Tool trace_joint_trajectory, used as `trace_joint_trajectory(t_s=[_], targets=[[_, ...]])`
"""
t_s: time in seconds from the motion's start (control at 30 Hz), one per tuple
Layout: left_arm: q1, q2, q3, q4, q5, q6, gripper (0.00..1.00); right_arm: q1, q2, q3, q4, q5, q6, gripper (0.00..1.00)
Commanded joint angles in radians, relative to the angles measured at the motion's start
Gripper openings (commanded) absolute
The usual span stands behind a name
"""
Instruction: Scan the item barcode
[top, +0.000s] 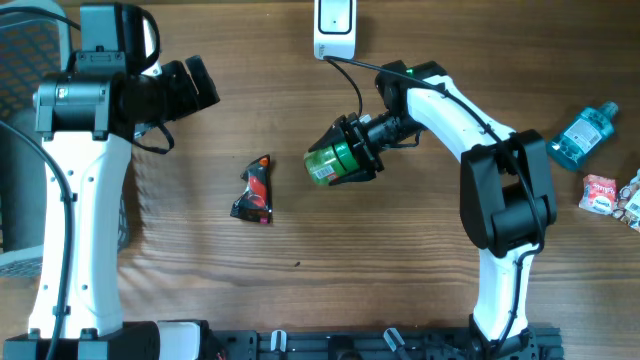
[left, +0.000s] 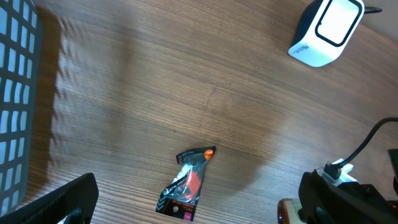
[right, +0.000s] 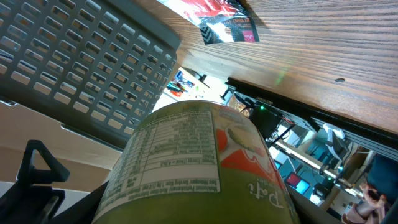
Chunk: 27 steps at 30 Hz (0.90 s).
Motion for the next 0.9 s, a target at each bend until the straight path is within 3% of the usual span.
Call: trace_joint_trajectory(t_s=[0.0, 0.13, 0.2, 0.4, 0.5, 0.7, 0.87], targets=[[0.006, 0.006, -0.003, 0.0, -0.017, -0.012, 1.0, -0.003, 0.01, -0.006, -0.004, -0.053, -0.006, 0.52], [0.006, 0.006, -0.003, 0.0, -0.017, -0.012, 1.0, -0.004, 0.01, -0.006, 0.06, 0.02, -0.007, 0.53], [0.006, 0.006, -0.003, 0.0, -0.017, -0.013, 1.0, -0.003, 0.01, -0.006, 0.206, 0.188, 0.002, 0.54], [0.006, 0.006, -0.003, 0.0, -0.017, -0.013, 1.0, -0.004, 0.01, -0.003, 0.807, 0.264, 0.019, 0.55], [0.006, 0.006, -0.003, 0.0, -0.017, -0.013, 1.0, -0.003, 0.01, -0.003, 1.002, 0.369, 0.014, 0.58], [0.006, 0.006, -0.003, 0.0, -0.017, -0.013, 1.0, -0.003, 0.01, -0.003, 1.134, 0.768, -0.029, 0.58], [0.005, 0.006, -0.003, 0.0, -0.017, -0.012, 1.0, -0.003, 0.01, -0.003, 1.246, 0.908, -0.083, 0.61]])
